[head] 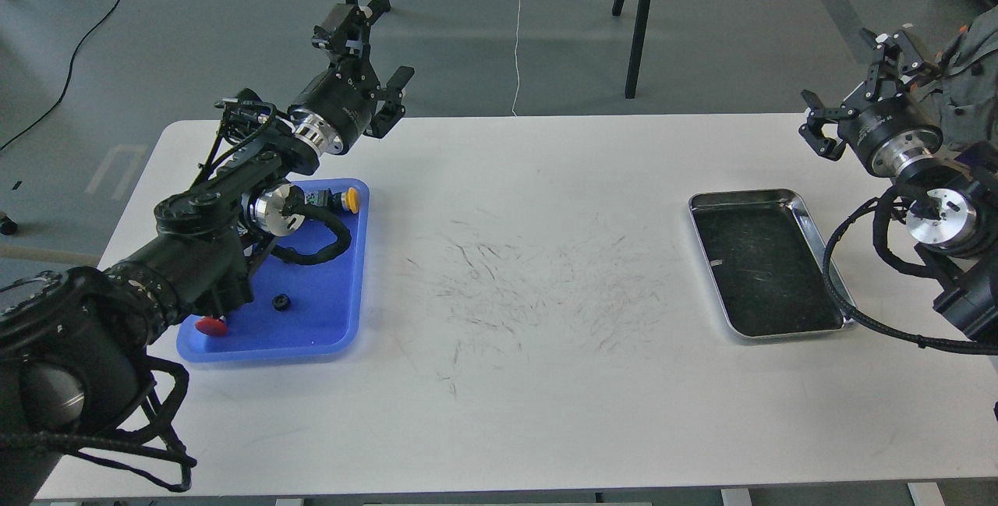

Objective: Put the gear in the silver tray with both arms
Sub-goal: 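Lower the left gripper over the black gear in the blue tray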

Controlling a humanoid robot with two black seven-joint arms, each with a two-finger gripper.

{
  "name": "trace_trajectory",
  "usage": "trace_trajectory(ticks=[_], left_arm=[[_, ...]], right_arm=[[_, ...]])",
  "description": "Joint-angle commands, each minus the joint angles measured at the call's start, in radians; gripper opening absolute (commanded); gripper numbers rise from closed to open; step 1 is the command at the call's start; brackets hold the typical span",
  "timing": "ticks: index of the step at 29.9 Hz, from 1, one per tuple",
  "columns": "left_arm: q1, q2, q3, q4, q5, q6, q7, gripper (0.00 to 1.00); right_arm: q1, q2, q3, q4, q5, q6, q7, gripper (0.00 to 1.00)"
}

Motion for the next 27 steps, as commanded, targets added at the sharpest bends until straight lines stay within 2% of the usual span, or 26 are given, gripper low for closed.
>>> trace_trajectory(ticks=[1, 14, 20, 27], left_arm=[[-0.001, -0.002, 0.002, 0.001, 0.0, 0.003, 0.0, 1.0], [-0.005, 0.0, 0.008, 0.011, 0.0, 0.008, 0.0, 1.0], [0.0, 0.01, 0.018, 0.018, 0.002, 0.043, 0.0, 1.0], [-0.011, 0.016, 0.057, 0.021, 0.002, 0.032, 0.0, 1.0]], right_arm=[[-0.002, 0.001, 0.0, -0.001, 0.0, 0.0, 0.0, 0.98], [-0.007, 0.002, -0.001, -0.005, -0.001, 0.002, 0.0, 0.98], [-0.009, 0.002, -0.001, -0.003, -0.001, 0.0, 0.0, 0.98], [-0.009, 0.007, -0.006, -0.005, -0.001, 0.0, 0.0, 0.98]])
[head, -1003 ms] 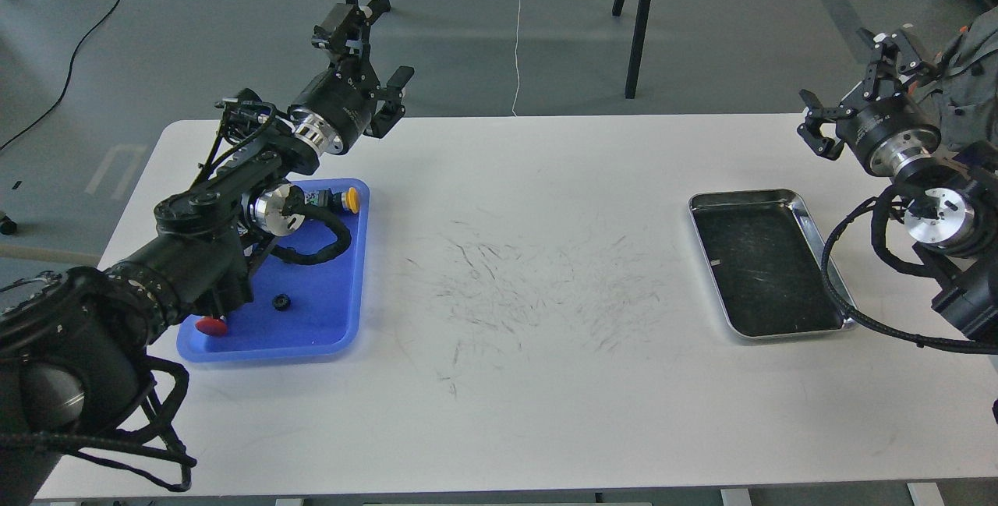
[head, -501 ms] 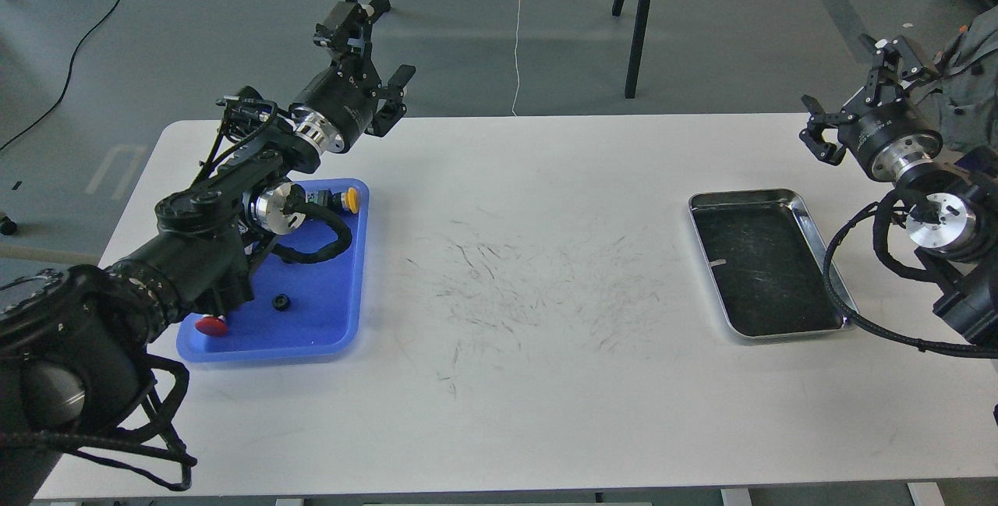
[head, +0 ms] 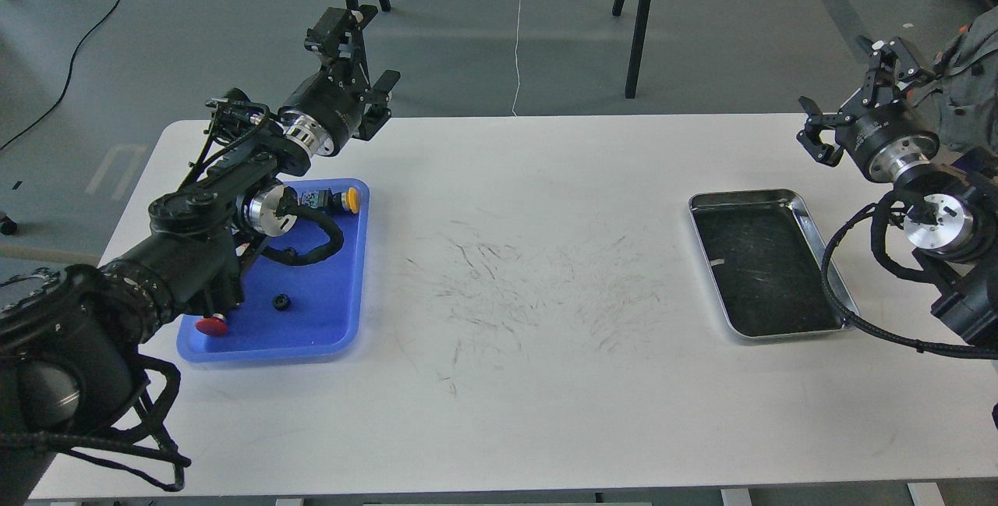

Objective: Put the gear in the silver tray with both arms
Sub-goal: 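Lower the left gripper over the black gear in the blue tray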

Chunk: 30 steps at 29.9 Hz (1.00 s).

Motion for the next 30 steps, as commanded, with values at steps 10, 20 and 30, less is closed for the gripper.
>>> trace_trajectory(ticks=[10, 20, 30], left_arm=[[0.0, 0.005, 0.006, 0.02, 0.0, -0.01, 0.0, 1.0], [0.0, 0.001, 0.006, 0.02, 0.0, -0.04, 0.0, 1.0], [0.006, 0.008, 0.007, 0.02, 0.002, -0.037, 0.0, 1.0]], right_arm=[[0.001, 0.001, -0.001, 0.0, 0.0, -0.001, 0.0, 0.98], [0.001, 0.0, -0.001, 0.001, 0.0, 0.001, 0.0, 0.98], [0.001, 0.005, -0.001, -0.002, 0.0, 0.001, 0.001, 0.98]])
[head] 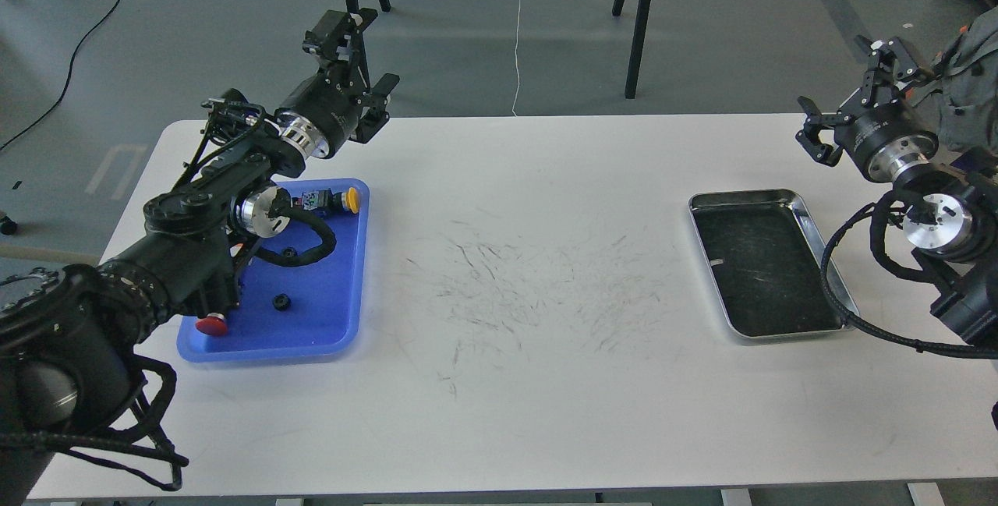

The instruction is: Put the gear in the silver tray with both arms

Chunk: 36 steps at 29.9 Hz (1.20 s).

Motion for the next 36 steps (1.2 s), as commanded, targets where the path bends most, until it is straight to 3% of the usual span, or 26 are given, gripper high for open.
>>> trace_trajectory(ticks=[1, 20, 33, 36], left_arm=[[0.004, 0.004, 0.001, 0.0, 0.003, 0.002, 0.0, 1.0], [0.012, -0.003, 0.003, 0.0, 0.009, 0.003, 0.0, 1.0], [0.006, -0.008, 0.003, -0.012, 0.245, 0.01, 0.0, 1.0], [0.0, -0.002, 0.059, -0.012, 0.281, 0.011, 0.0, 1.0]], right_arm=[[0.0, 0.003, 0.0, 0.001, 0.0, 0.0, 0.001, 0.98], [0.006, 0.007, 0.005, 0.001, 0.0, -0.003, 0.0, 0.98], [0.006, -0.003, 0.005, 0.002, 0.0, -0.001, 0.0, 0.98], [0.006, -0.005, 0.003, 0.002, 0.0, 0.0, 0.0, 0.98]])
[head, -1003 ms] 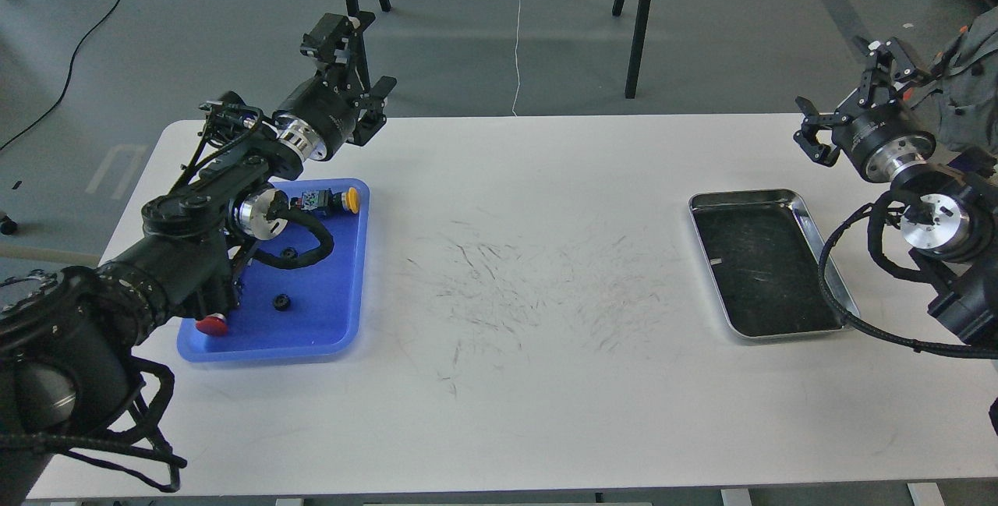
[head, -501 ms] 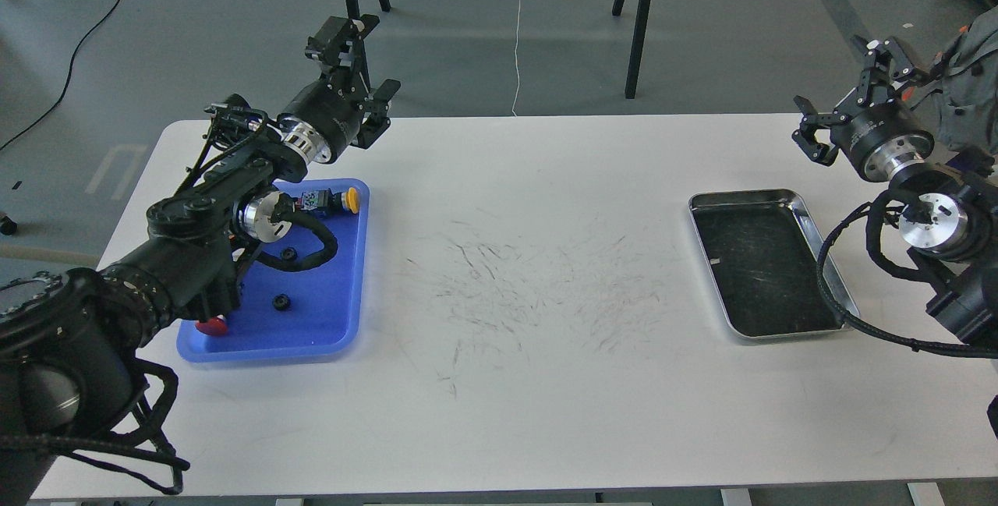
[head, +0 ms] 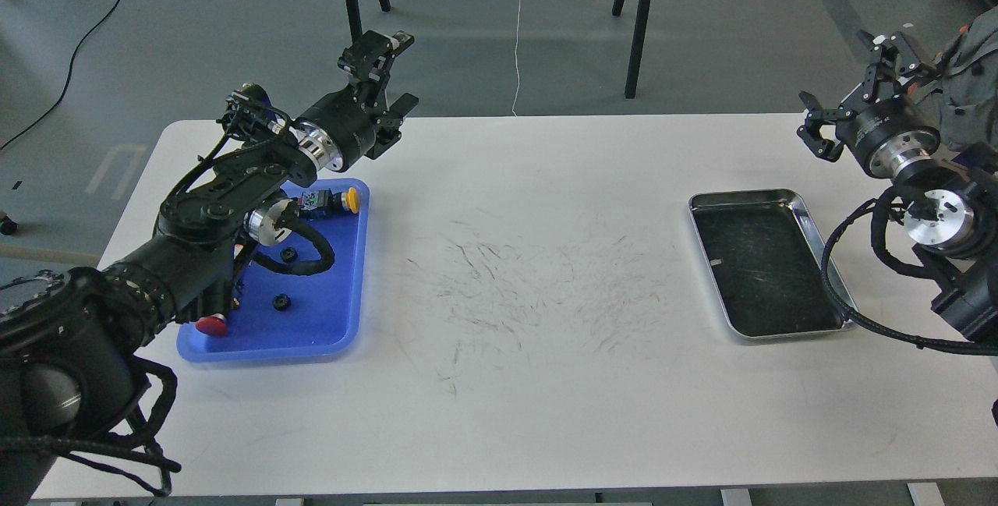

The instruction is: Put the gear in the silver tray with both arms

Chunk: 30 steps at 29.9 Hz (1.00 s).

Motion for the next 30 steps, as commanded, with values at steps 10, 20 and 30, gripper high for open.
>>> trace_trajectory(ticks=[10, 20, 30], left_arm=[[-0.033, 0.057, 0.21, -0.002, 0.159, 0.009, 0.0, 1.0], [-0.046, 0.105, 0.223, -0.064, 0.392, 0.006, 0.0, 1.0], [-0.092, 0.256, 0.225, -0.239, 0.703, 0.006, 0.0, 1.0]], right_arm=[[-0.001, -0.002, -0.003, 0.0, 0.0, 0.005, 0.0, 0.98], [-0.004, -0.009, -0.005, 0.0, 0.0, 0.008, 0.0, 0.98], [-0.007, -0.013, -0.005, 0.001, 0.0, 0.011, 0.0, 0.98]])
